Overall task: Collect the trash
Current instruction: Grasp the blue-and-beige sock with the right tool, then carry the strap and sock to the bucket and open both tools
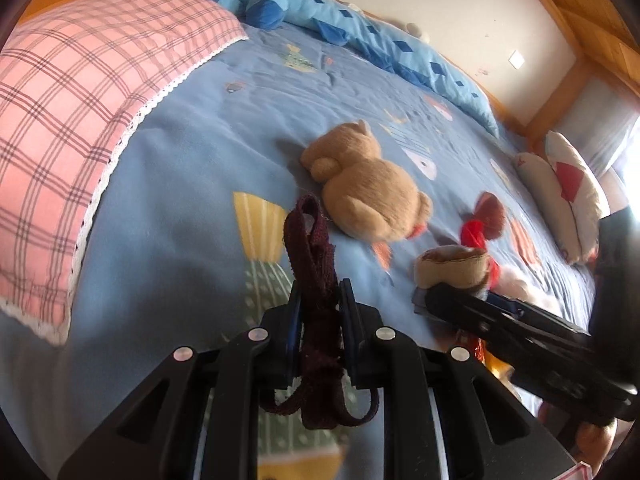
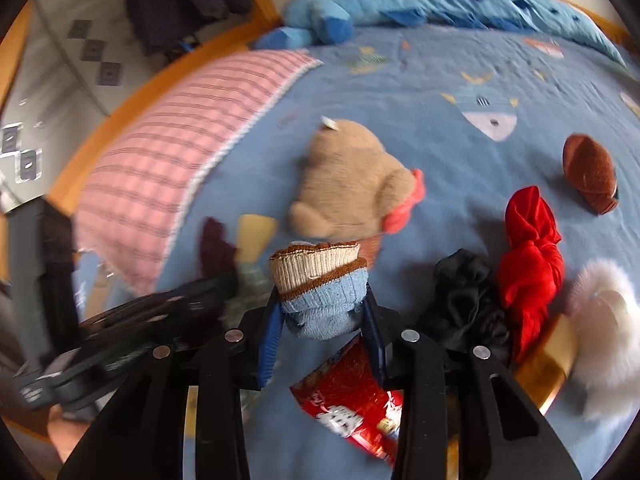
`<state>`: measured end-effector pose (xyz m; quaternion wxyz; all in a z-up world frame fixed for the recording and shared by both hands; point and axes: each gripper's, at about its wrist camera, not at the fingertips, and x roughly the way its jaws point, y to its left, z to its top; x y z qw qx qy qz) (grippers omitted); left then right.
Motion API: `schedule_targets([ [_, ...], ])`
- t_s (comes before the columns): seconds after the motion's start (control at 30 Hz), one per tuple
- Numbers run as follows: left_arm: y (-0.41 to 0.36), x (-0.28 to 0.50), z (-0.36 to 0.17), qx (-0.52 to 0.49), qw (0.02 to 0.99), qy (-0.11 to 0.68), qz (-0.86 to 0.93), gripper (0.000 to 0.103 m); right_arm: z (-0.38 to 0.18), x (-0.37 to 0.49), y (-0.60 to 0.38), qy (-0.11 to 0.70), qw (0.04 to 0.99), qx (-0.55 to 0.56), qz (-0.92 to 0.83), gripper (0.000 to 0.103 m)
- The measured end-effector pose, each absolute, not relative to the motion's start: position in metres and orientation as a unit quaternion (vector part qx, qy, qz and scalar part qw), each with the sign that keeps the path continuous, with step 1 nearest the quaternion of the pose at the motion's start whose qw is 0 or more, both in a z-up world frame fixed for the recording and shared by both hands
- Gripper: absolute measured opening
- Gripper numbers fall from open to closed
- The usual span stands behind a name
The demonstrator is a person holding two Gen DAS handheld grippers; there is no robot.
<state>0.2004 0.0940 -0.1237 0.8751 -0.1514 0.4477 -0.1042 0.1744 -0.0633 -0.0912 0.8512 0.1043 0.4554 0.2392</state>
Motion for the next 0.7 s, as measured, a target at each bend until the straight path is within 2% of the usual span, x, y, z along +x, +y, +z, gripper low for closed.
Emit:
schedule_targets([
  [0.23, 0.064, 0.155, -0.104, -0.128, 0.877, 0.441, -0.142, 0.019, -0.05, 0.114, -0.079, 0.402, 0.873, 0.087, 0.261, 0.036],
  [0.7, -0.04, 0.084, -0.071, -0.09, 0.865, 0.424, -0.251, 0.019, -0.029, 0.013, -0.18, 0.354, 0.892, 0.144, 0.243, 0.036],
])
